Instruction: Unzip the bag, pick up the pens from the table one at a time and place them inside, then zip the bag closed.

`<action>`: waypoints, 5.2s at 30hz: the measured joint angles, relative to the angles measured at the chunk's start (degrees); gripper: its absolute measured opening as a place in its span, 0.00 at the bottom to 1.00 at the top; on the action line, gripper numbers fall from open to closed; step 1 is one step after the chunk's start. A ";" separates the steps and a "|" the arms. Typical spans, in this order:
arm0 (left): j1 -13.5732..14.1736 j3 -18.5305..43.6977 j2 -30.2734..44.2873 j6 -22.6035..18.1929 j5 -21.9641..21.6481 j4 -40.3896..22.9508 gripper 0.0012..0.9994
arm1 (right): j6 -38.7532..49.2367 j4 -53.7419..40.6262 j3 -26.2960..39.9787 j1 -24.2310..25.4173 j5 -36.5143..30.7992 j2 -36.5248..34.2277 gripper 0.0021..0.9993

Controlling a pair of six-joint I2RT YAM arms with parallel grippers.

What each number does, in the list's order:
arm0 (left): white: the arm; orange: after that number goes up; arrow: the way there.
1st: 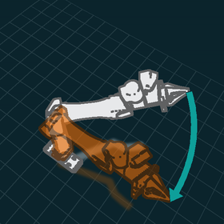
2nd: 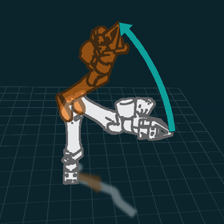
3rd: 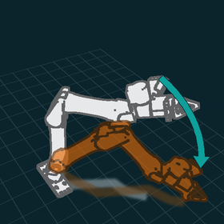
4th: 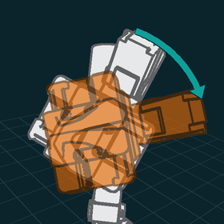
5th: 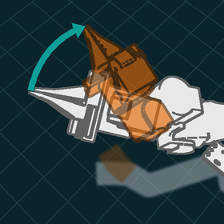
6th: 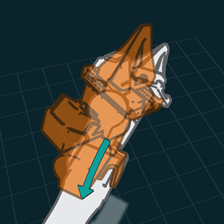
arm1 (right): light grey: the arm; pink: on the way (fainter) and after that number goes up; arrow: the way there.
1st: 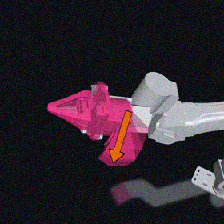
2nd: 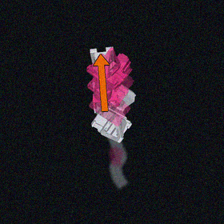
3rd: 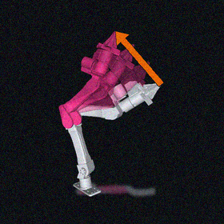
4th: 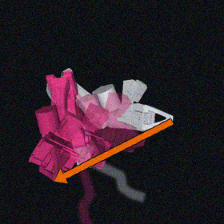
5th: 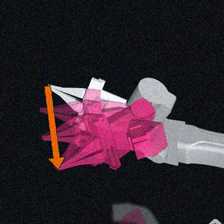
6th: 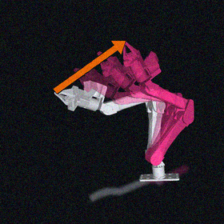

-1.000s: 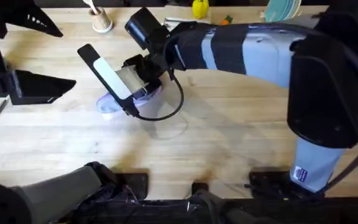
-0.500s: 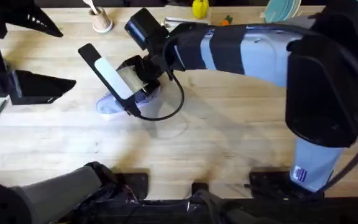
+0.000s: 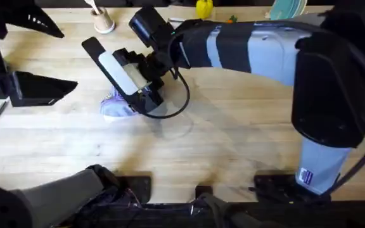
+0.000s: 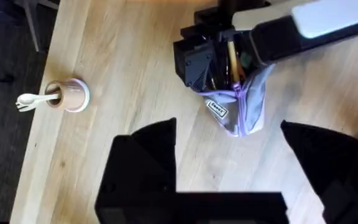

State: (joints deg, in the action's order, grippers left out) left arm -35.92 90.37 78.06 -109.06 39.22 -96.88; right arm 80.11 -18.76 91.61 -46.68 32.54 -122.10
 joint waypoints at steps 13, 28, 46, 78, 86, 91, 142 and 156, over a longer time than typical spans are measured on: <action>0.00 0.00 0.00 0.00 0.00 0.00 0.99 | -10.34 -3.88 -0.09 9.22 12.62 4.75 1.00; -2.00 -5.14 0.09 -4.92 -0.22 -0.02 0.99 | -47.11 -10.47 -0.09 10.48 5.47 17.10 1.00; -7.30 -11.61 11.81 -8.96 0.17 0.91 0.99 | -76.64 -11.18 -0.09 8.98 4.73 15.77 1.00; -7.30 -11.61 18.43 -8.98 -6.27 3.74 0.99 | -107.61 6.76 -0.13 -0.37 9.11 -0.03 1.00; -7.30 -11.61 18.43 -8.98 -6.29 3.74 0.99 | -110.38 9.91 -0.15 -2.28 12.32 -0.91 1.00; -7.30 -11.61 18.43 -8.98 -6.29 3.74 0.99 | -111.45 11.29 -0.17 -2.33 14.78 -0.92 1.00; -7.30 -11.70 18.43 -8.98 -6.47 5.02 0.99 | -79.33 -11.26 0.58 3.57 4.33 11.89 1.00; -7.30 -17.55 18.43 -8.83 -7.58 11.43 0.99 | -58.53 -3.19 4.35 -6.12 -4.71 11.35 1.00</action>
State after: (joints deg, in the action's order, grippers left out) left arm -43.22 72.82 96.49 -117.88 31.64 -85.45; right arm 21.59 -21.95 95.96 -52.80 27.83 -110.75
